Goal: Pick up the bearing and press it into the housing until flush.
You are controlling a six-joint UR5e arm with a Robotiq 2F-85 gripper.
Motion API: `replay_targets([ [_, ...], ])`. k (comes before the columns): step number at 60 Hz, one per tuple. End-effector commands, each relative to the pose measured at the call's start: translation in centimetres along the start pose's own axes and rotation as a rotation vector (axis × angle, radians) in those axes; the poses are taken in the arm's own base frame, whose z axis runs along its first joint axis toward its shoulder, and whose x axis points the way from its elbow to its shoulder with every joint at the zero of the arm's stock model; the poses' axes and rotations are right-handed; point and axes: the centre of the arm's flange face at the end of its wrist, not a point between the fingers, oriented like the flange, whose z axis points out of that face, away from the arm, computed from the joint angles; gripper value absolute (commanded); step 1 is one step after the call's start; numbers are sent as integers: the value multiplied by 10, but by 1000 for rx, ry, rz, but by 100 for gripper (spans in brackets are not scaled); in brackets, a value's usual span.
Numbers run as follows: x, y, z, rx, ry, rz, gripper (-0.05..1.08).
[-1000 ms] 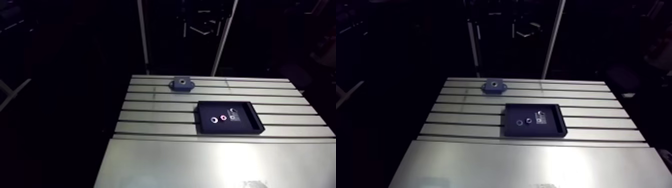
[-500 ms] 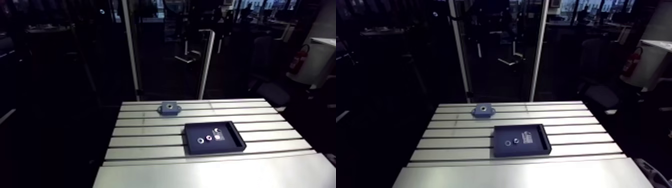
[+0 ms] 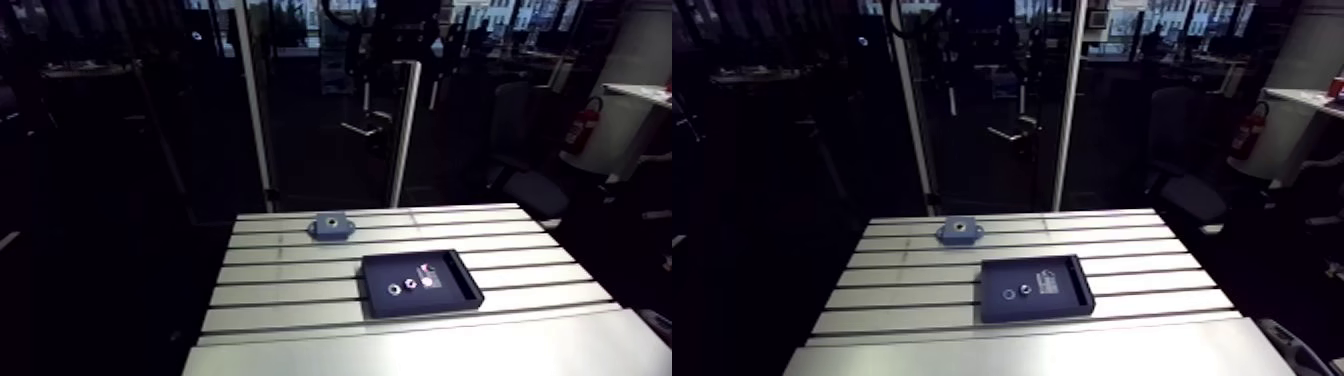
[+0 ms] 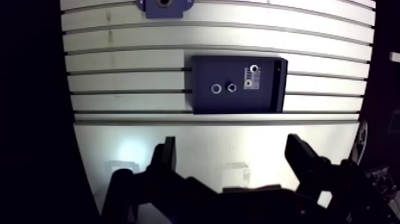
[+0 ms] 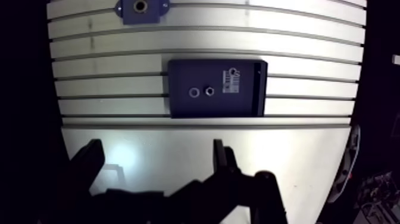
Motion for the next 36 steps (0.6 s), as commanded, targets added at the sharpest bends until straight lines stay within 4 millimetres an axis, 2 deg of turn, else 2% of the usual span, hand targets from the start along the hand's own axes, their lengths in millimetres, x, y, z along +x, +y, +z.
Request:
replay_targets([
  [1,0,0,2,1,-5,2,0],
  [36,5,2,9,-9,-14,2,0],
])
